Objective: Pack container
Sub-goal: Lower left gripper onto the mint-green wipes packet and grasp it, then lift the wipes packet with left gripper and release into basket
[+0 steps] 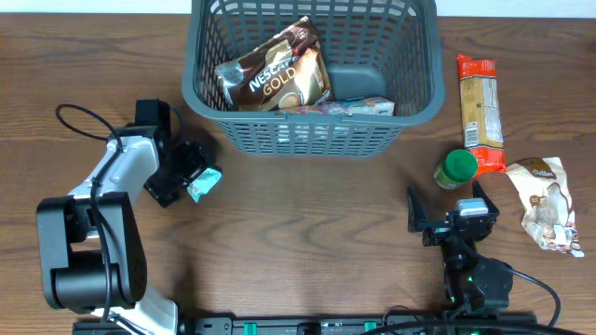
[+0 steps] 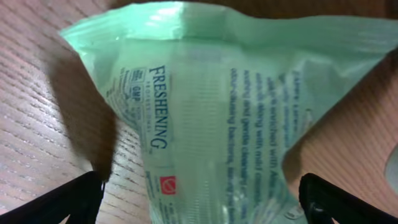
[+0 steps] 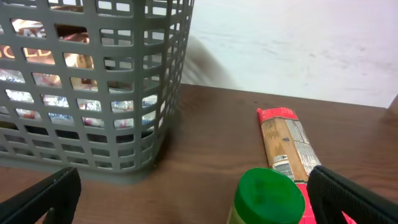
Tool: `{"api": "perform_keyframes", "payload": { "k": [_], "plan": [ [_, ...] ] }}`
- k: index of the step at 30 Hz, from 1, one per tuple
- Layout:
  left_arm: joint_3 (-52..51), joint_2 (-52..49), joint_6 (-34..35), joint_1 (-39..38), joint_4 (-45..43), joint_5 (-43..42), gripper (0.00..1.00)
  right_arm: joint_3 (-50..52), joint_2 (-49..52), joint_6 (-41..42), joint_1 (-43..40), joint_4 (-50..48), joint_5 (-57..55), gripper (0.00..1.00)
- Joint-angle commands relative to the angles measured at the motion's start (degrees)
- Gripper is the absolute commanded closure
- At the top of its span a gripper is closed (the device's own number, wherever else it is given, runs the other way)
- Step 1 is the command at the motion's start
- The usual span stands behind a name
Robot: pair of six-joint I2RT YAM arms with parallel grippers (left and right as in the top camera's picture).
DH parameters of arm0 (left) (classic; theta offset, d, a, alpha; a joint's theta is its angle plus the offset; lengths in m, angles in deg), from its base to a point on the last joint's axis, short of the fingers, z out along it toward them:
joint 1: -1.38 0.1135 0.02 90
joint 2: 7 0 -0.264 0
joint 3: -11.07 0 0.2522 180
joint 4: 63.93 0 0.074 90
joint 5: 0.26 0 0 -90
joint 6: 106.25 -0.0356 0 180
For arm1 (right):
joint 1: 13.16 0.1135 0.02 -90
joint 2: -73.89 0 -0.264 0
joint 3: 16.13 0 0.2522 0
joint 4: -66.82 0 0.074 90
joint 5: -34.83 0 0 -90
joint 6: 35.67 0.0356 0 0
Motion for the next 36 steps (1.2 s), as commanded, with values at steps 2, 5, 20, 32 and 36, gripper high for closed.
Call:
{"api": "perform_keyframes", "payload": {
  "k": [2,5,20,32,36],
  "plan": [
    [-0.42,-0.74,-0.79,-0.13,0.11,1.81,0.2,0.15,-0.37,-0.72,0.92,0.11,-0.11,0.01],
    [-0.42,-0.74,-0.76,-0.13,0.09,2.01,0.44,0.15,-0.37,-0.72,0.92,0.11,-0.11,0.01],
    [2.86,2.73,-2.38,1.66,-0.52,2.21,0.94,0.15,-0.35,-0.74,0.92,0.11,-0.11,0.01],
    [24.26,19.08,-18.67,4.55,-0.33,1.51,0.94,0.15,-0.37,-0.74,0.92,0.11,-0.11,0.01],
    [31.93,23.63,-25.59,2.08,-2.64,1.11,0.95,0.15,-0.37,-0.72,0.92,0.11,-0.11,0.01]
  ]
}}
